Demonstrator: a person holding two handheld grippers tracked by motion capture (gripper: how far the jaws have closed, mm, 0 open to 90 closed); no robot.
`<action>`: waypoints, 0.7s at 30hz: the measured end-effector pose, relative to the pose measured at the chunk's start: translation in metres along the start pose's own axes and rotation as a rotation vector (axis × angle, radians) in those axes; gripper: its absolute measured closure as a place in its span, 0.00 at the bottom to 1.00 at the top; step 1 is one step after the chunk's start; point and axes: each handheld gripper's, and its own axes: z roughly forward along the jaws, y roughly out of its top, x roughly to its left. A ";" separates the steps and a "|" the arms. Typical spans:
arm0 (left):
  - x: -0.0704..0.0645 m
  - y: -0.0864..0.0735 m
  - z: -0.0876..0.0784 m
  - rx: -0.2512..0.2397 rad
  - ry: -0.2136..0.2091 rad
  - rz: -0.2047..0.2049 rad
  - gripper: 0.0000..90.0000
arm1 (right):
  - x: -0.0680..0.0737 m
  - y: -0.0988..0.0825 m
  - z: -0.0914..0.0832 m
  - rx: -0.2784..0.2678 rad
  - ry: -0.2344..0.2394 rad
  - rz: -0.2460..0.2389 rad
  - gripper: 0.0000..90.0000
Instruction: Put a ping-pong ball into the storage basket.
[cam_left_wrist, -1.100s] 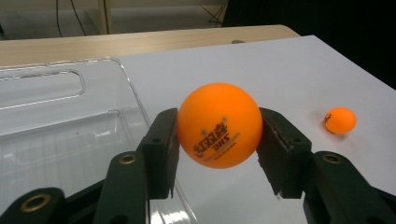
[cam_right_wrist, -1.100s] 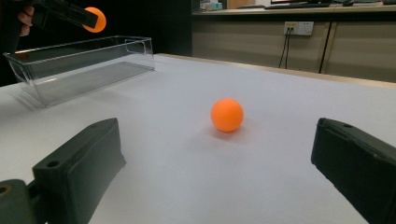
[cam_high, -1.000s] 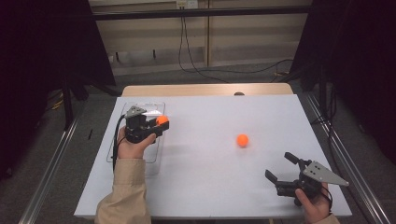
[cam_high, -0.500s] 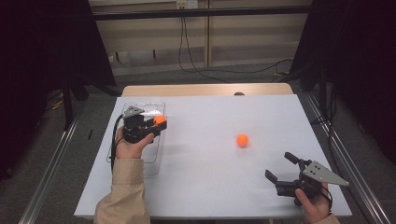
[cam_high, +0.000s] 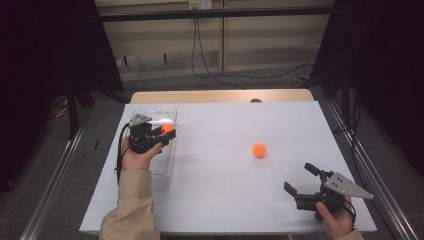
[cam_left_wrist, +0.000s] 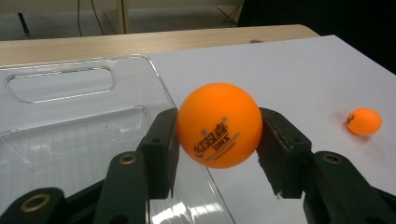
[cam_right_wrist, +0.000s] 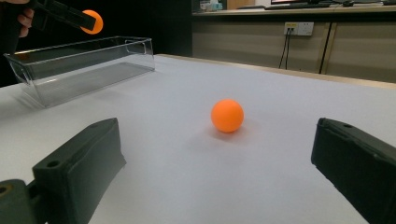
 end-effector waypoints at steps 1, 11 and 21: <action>0.000 0.000 0.000 0.000 0.003 -0.001 0.56 | 0.000 0.000 0.000 0.000 0.000 0.000 0.01; 0.006 -0.002 -0.001 0.000 0.027 -0.010 0.56 | 0.000 0.000 0.000 0.000 0.001 0.002 0.01; 0.009 -0.004 -0.001 0.002 0.055 -0.007 0.56 | 0.000 0.000 0.000 -0.002 0.001 0.001 0.01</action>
